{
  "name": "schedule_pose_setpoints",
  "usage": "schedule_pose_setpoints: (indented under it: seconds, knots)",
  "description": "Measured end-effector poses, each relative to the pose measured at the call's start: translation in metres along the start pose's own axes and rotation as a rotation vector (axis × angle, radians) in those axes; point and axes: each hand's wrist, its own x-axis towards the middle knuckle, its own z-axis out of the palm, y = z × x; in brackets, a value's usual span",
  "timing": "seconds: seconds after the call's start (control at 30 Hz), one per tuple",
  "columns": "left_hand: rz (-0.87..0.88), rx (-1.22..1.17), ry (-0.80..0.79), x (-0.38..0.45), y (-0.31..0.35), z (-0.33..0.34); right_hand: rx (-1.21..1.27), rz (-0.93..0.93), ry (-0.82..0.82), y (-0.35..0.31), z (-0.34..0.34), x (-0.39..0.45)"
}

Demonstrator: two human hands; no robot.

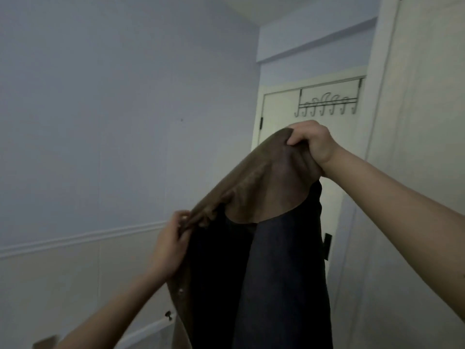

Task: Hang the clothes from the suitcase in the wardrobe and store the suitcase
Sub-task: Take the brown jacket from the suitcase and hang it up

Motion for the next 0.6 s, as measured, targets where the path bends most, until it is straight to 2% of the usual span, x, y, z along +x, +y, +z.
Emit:
schedule_pose_setpoints:
  seconds: [0.2,0.37,0.4,0.53,0.6]
  knots:
    - [0.102,0.203,0.394,0.016,0.090,-0.071,-0.315,-0.147,0.009,-0.091,-0.035,-0.053]
    - [0.024,0.077,0.635,0.011,0.167,-0.099,-0.380,-0.282,0.058,-0.151,-0.064,-0.118]
    - [0.007,0.056,0.666,0.009,0.177,-0.102,-0.409,-0.304,0.055,-0.159,-0.069,-0.128]
    - [0.024,0.011,0.576,-0.034,0.250,-0.092,-0.605,-0.310,0.118,-0.186,-0.104,-0.178]
    - [0.048,-0.051,0.606,-0.055,0.274,-0.080,-0.728,-0.284,0.178,-0.194,-0.130,-0.202]
